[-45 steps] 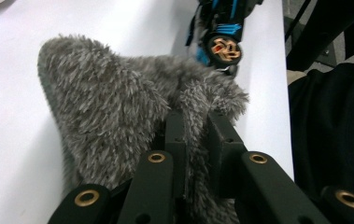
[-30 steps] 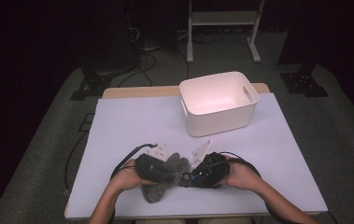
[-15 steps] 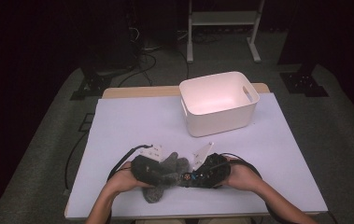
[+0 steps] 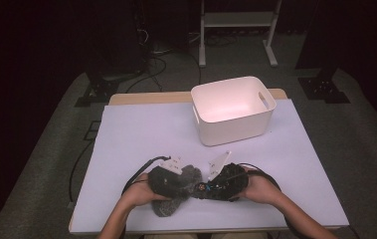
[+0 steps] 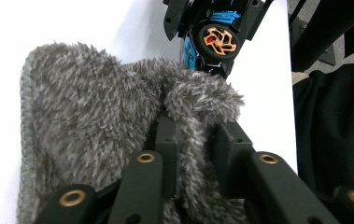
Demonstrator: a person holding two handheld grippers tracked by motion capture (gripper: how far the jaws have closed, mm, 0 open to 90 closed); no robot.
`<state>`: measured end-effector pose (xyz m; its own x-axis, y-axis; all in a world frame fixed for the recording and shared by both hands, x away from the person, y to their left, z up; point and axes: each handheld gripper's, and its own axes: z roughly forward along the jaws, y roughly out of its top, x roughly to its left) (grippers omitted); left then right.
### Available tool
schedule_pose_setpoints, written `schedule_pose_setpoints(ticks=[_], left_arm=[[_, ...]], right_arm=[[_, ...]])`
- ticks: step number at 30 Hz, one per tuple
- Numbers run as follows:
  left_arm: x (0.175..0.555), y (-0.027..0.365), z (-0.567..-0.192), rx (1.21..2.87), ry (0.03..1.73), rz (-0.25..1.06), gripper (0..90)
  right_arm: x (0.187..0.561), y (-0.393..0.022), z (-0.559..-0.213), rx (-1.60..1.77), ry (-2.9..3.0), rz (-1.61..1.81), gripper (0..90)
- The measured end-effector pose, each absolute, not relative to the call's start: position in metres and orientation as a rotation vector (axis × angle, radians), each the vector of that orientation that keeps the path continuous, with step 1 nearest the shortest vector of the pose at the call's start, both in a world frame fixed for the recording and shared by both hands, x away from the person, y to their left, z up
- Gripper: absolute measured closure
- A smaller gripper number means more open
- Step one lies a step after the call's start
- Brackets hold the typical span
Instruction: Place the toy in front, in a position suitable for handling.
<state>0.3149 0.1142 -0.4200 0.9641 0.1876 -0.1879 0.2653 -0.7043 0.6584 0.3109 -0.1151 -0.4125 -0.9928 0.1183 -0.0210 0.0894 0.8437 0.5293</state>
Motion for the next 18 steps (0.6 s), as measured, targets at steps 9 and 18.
schedule_pose_setpoints(ticks=[9,18], left_arm=[[0.316,0.118,-0.398,2.372,0.295,-0.092,78.3],[0.317,0.123,-0.353,2.374,0.247,-0.021,79.0]], right_arm=[[0.314,-0.117,-0.410,0.219,2.948,0.959,56.7],[0.319,-0.112,-0.401,0.254,2.897,1.178,56.5]])
